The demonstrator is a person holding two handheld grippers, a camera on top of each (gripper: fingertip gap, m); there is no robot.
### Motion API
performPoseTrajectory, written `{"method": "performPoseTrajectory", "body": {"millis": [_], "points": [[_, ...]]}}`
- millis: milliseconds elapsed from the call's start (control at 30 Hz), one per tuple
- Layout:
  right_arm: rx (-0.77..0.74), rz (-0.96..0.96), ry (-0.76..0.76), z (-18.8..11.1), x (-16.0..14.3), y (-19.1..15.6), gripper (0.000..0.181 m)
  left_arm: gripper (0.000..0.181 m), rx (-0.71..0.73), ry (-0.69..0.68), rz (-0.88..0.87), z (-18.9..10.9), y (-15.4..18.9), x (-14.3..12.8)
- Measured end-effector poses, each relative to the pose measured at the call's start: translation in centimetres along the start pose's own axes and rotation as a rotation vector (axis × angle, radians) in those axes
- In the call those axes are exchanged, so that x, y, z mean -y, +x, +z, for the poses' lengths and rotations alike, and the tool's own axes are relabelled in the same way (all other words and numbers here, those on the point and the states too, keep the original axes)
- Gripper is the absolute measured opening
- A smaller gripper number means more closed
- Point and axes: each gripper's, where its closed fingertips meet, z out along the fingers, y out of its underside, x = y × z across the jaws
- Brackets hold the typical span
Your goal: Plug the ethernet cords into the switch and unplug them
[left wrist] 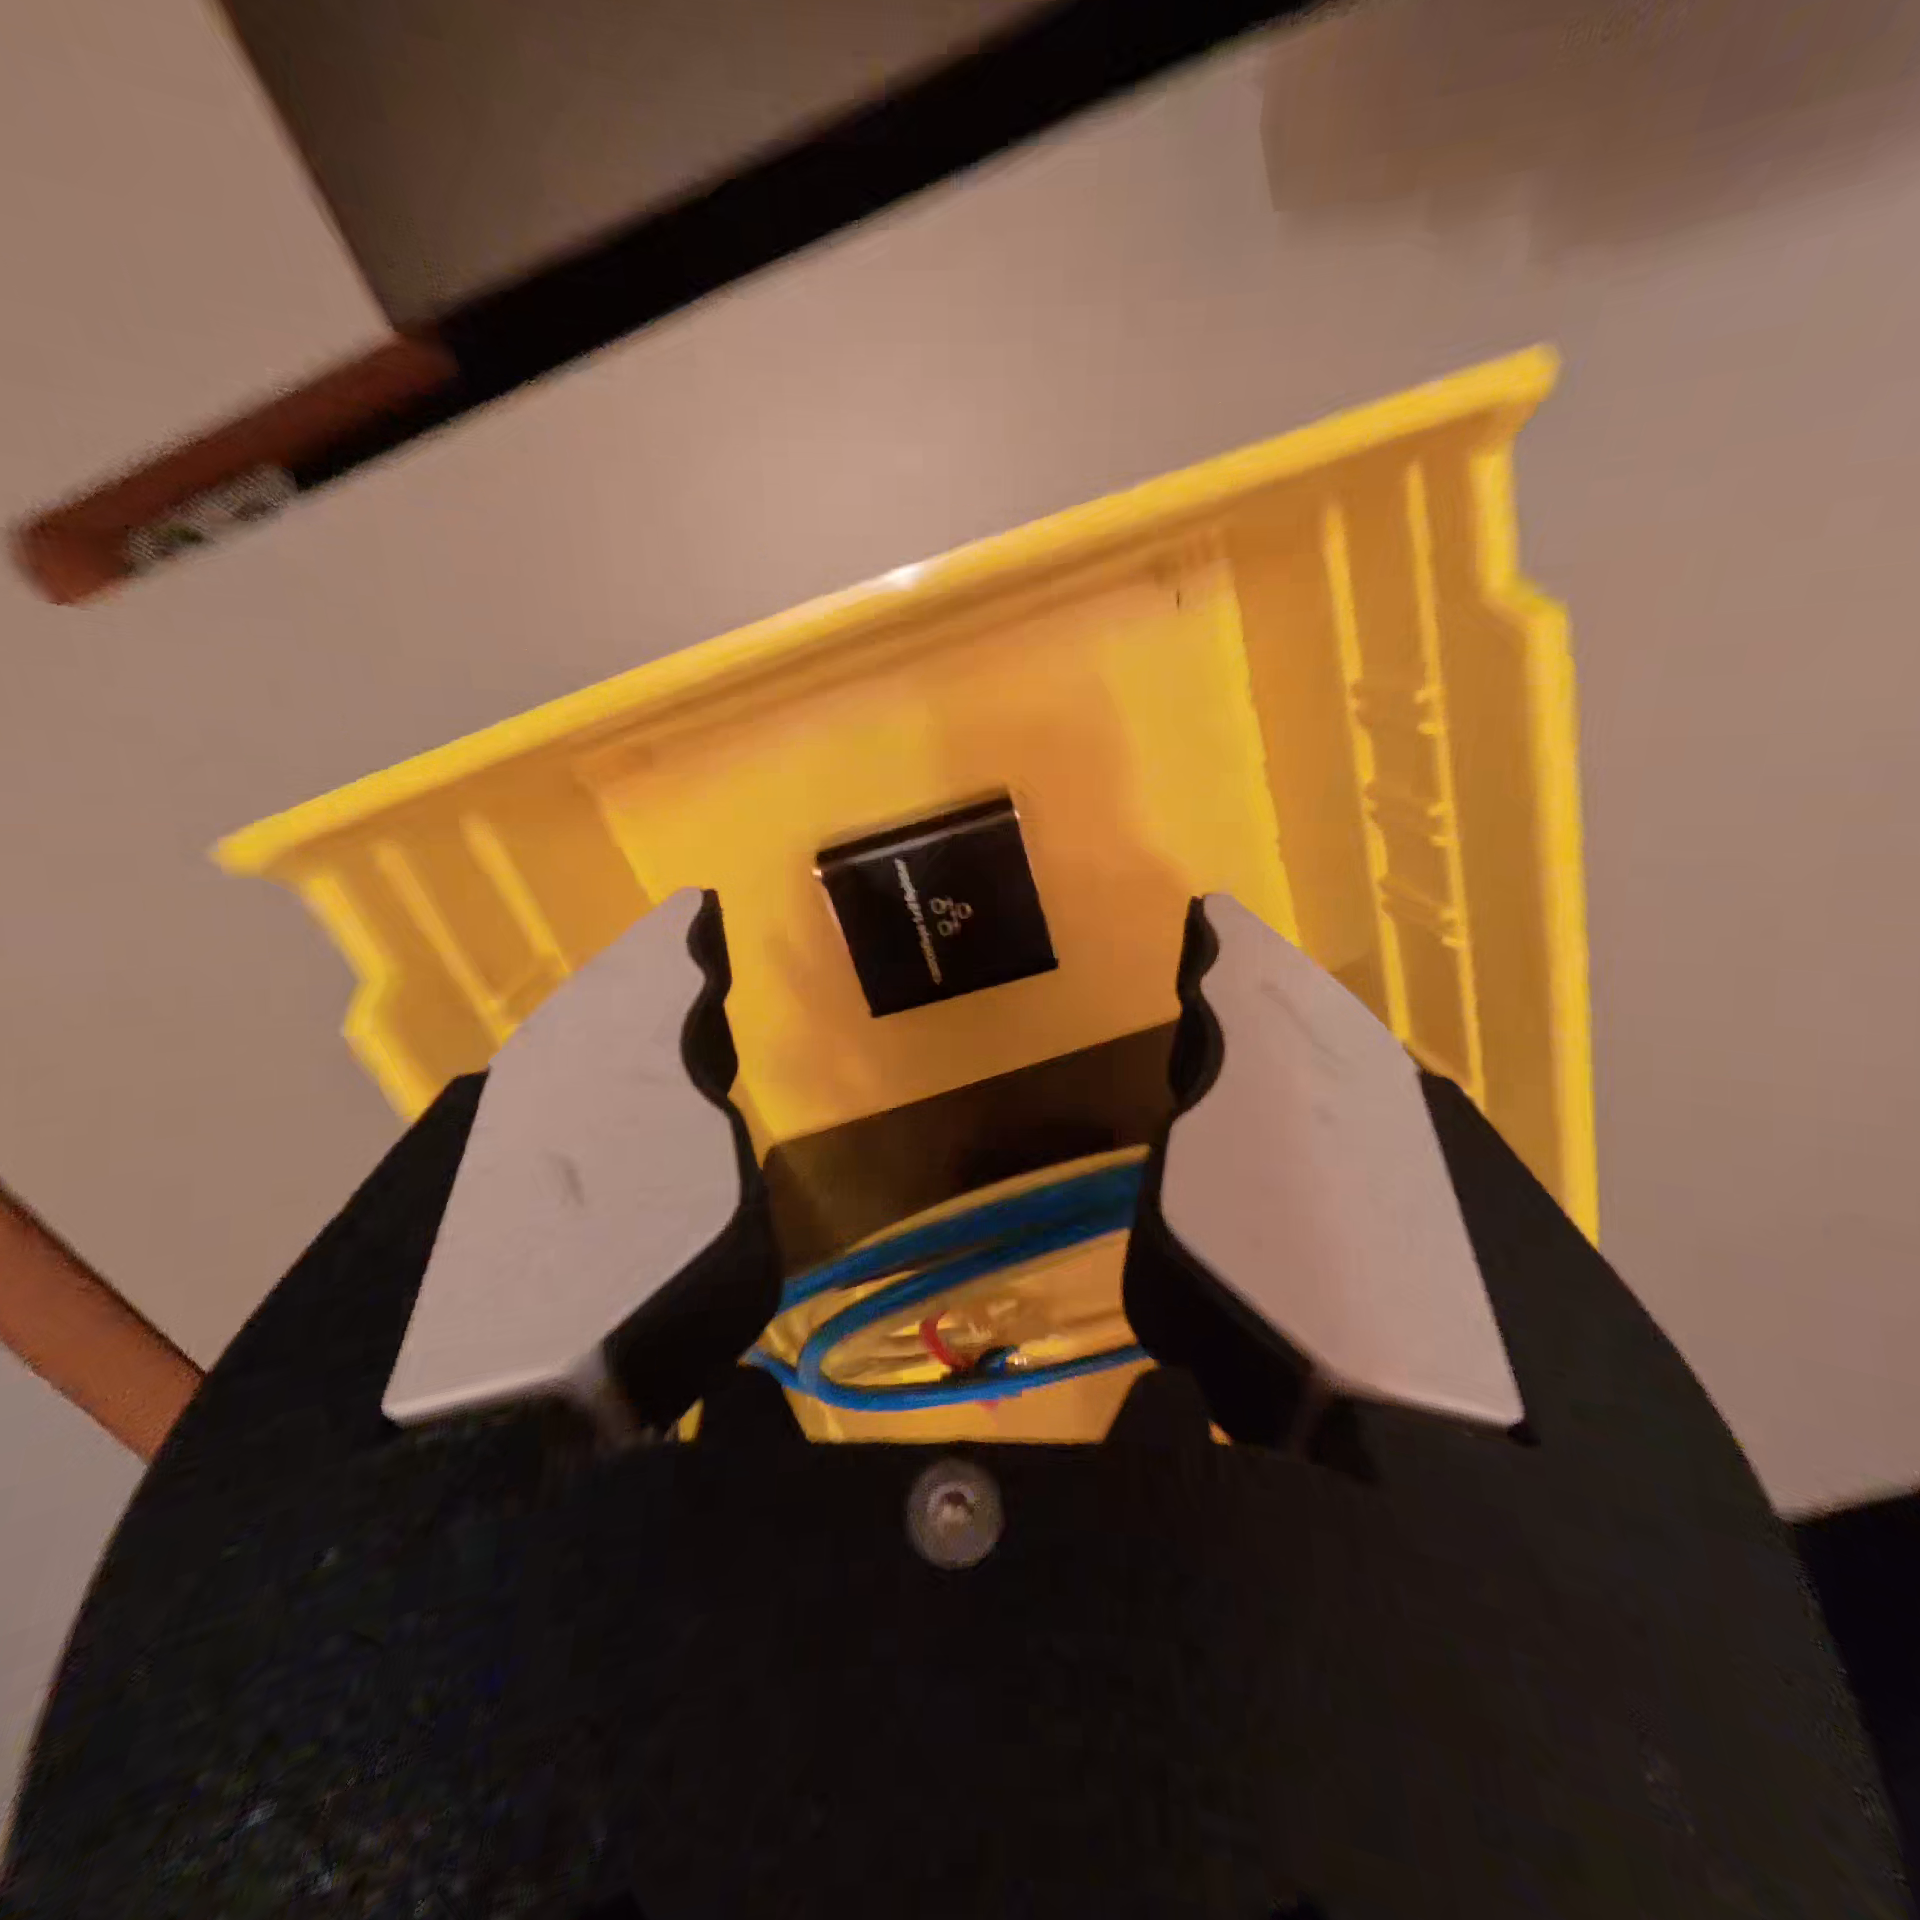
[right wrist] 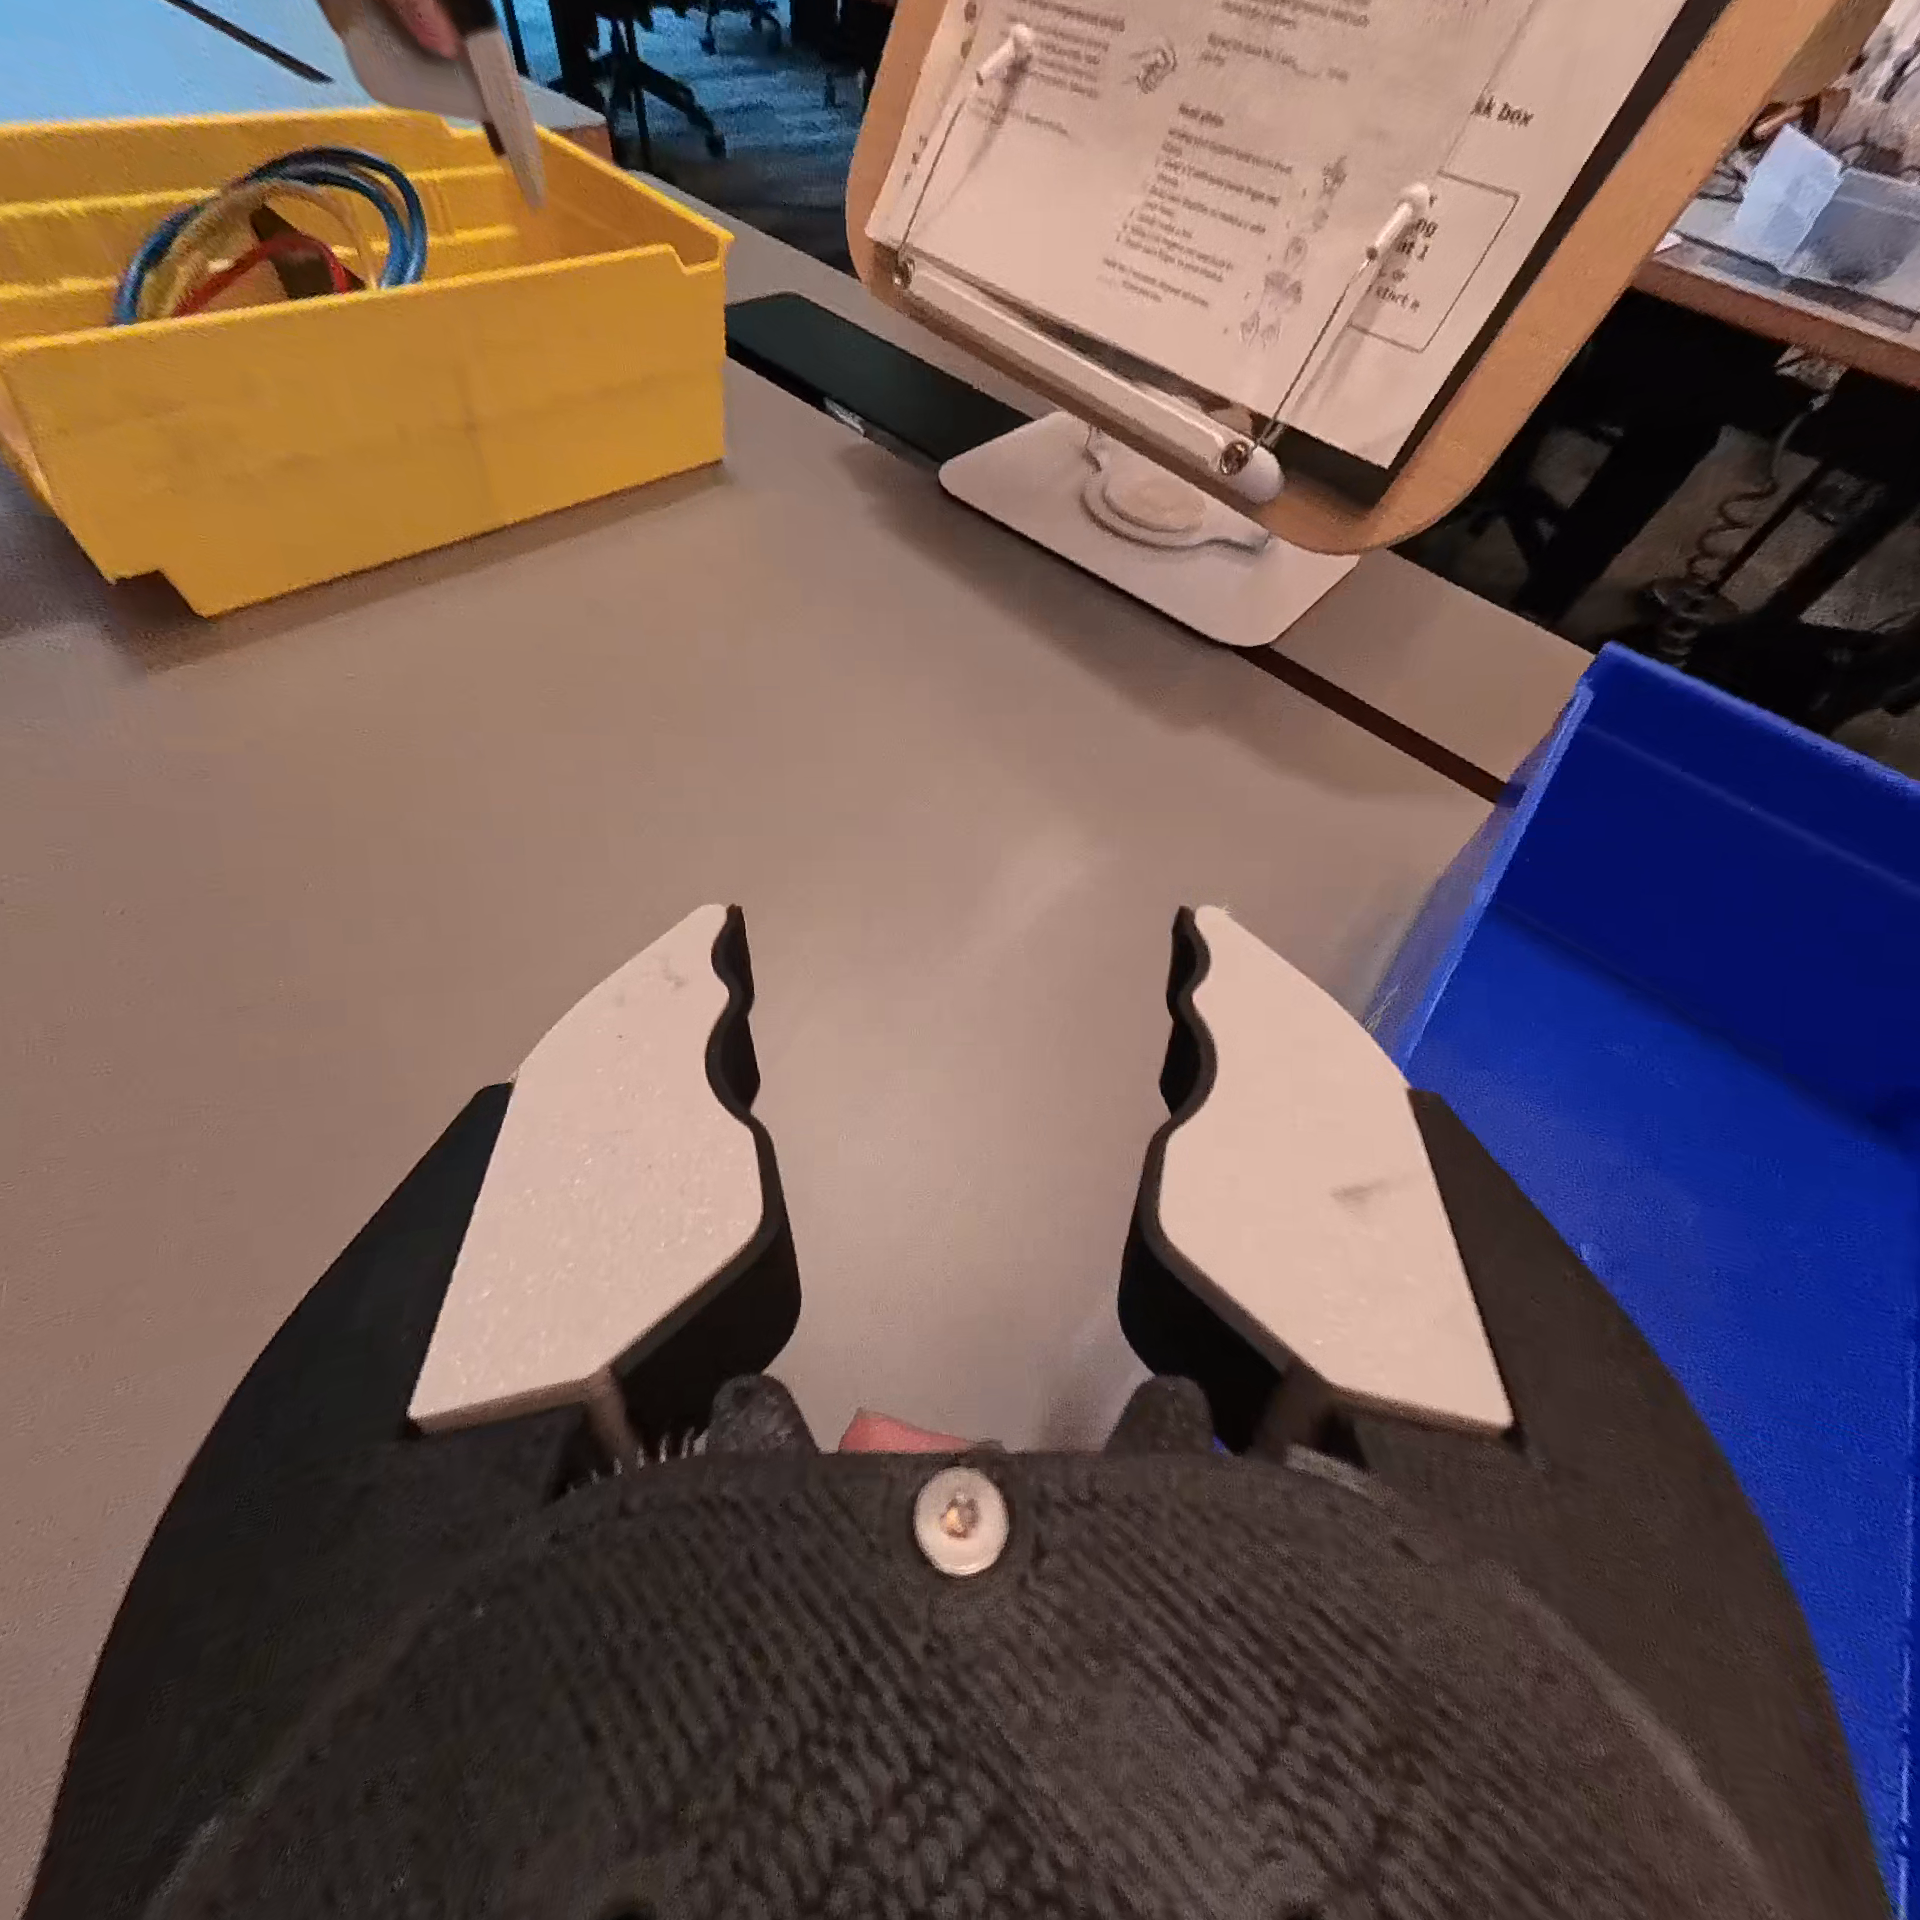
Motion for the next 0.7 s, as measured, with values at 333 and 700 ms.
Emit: {"method": "performPoseTrajectory", "body": {"millis": [333,700], "points": [[-0.005,0.012,0.058,-0.1,0.3,0.8,0.071,0.084,0.041,-0.395,-0.063,7.1,-1.2,-3.6],[-0.023,-0.089,0.031,0.6,0.6,-0.5,0.072,0.069,-0.023,-0.066,0.039,2.7,0.0,-0.1]]}}
